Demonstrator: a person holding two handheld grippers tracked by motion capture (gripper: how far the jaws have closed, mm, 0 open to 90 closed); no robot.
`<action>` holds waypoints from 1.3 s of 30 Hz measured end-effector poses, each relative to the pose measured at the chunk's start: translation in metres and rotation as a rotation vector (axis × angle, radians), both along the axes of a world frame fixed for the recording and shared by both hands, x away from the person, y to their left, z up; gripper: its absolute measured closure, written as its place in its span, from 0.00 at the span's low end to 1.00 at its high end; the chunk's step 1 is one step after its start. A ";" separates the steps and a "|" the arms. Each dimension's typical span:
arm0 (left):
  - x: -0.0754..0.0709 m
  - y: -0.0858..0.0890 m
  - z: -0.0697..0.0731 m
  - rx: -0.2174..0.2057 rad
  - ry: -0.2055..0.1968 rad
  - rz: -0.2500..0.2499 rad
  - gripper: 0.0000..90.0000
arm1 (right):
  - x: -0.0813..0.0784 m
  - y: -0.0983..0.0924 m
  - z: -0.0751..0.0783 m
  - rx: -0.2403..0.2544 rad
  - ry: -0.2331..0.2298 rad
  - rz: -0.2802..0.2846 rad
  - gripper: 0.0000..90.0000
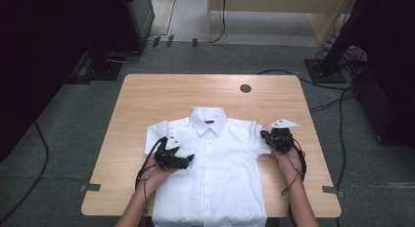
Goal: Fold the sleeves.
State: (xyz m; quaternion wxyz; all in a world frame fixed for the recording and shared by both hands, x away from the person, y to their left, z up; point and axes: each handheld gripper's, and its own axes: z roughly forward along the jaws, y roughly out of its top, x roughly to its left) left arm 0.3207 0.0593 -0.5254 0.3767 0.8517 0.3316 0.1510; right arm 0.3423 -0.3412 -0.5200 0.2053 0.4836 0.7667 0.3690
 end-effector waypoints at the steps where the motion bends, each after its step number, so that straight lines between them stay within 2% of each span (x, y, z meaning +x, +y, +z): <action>1: 0.000 0.000 0.000 0.000 0.000 0.000 0.22 | -0.001 0.001 0.001 0.002 -0.002 0.004 0.97; 16: 0.000 0.000 0.000 0.000 0.000 0.000 0.22 | -0.005 0.016 0.011 0.009 -0.025 0.060 0.97; 39: 0.000 0.000 0.000 -0.001 0.000 0.000 0.22 | -0.010 0.038 0.023 0.012 -0.050 0.117 0.97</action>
